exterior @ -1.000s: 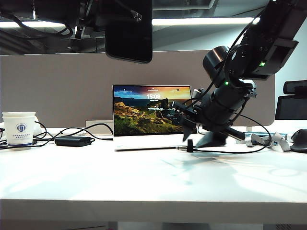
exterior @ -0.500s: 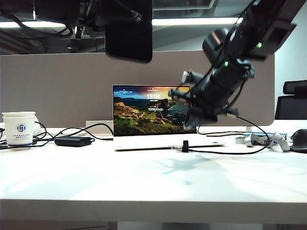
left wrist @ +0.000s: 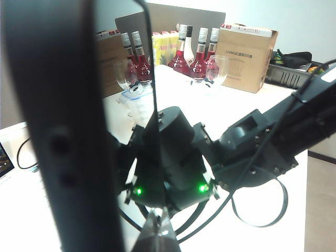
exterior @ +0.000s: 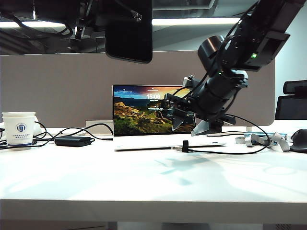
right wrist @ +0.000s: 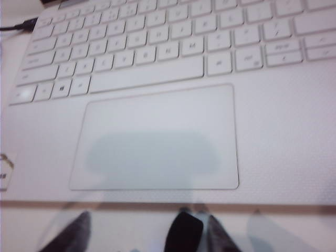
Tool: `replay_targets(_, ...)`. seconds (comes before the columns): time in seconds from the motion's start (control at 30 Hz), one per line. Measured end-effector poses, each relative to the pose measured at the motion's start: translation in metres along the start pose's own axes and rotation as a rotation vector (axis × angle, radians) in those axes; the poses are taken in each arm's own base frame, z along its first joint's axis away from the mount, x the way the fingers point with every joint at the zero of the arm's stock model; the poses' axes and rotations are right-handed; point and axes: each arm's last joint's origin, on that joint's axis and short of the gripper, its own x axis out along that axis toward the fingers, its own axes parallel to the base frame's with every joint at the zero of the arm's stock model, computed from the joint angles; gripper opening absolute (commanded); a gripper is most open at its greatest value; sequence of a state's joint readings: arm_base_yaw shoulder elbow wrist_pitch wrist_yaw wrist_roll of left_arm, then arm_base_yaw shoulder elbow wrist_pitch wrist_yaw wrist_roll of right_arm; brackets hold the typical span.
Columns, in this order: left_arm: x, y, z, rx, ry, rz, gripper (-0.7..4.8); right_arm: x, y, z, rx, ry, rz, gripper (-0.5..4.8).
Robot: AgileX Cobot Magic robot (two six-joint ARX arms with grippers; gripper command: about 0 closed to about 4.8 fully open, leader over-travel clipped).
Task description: Pick up the black phone, pick up the charger plug, insert the charger plug into the phone's charging port, and finally place the connected phone back on the desk.
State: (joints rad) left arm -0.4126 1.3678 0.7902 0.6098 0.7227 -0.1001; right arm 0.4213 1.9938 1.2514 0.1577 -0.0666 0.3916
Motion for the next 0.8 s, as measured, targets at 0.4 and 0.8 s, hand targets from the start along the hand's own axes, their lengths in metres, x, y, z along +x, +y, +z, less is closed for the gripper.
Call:
replay_targets(0.4,0.000,0.000,0.000,-0.005,-0.001,0.000,-0.07,0.022,-0.006,-0.021,-0.007,0.028,-0.079,0.94)
replay_targets(0.8,0.000,0.000,0.000,-0.005,-0.001,0.000,-0.07,0.006,-0.004,-0.018,-0.214,0.126,-0.058,-0.01)
